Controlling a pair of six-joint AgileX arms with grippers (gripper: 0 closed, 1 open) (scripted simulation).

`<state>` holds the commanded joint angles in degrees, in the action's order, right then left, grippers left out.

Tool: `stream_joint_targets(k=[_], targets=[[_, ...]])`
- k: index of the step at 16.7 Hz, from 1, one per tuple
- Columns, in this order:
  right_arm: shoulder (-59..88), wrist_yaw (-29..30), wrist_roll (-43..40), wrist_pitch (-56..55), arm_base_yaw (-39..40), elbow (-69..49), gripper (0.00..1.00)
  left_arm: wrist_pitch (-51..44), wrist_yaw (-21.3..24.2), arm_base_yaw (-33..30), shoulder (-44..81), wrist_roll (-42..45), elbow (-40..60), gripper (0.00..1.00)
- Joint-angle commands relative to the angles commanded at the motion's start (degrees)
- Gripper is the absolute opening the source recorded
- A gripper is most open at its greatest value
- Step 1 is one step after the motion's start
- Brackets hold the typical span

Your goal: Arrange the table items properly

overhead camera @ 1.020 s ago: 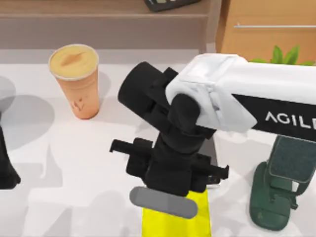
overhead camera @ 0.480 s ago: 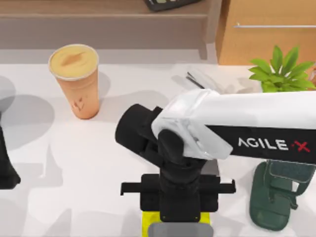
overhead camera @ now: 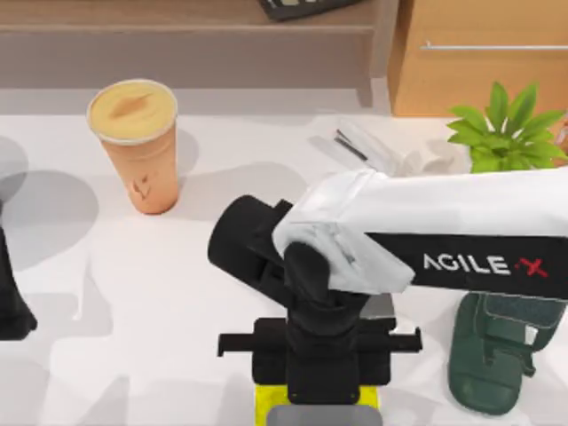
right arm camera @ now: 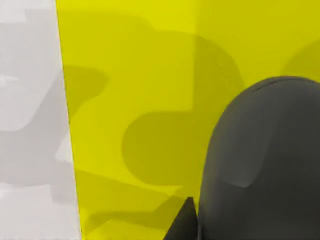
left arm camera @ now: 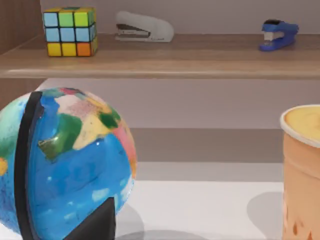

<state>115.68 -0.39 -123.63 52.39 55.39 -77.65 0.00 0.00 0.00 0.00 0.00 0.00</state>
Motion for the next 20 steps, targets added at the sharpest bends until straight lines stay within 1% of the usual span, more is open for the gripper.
stream_joint_targets(k=[2,15,16,20], targets=[[0.0,0.0,0.0,0.0,0.0,0.0,0.0,0.0,0.0,0.0,0.0,0.0,0.0,1.0],[0.0,0.0,0.0,0.0,0.0,0.0,0.98,0.0,0.0,0.0,0.0,0.0,0.0,1.0],[0.0,0.0,0.0,0.0,0.0,0.0,1.0,0.0,0.0,0.0,0.0,0.0,0.0,1.0],[0.0,0.0,0.0,0.0,0.0,0.0,1.0,0.0,0.0,0.0,0.0,0.0,0.0,1.0]])
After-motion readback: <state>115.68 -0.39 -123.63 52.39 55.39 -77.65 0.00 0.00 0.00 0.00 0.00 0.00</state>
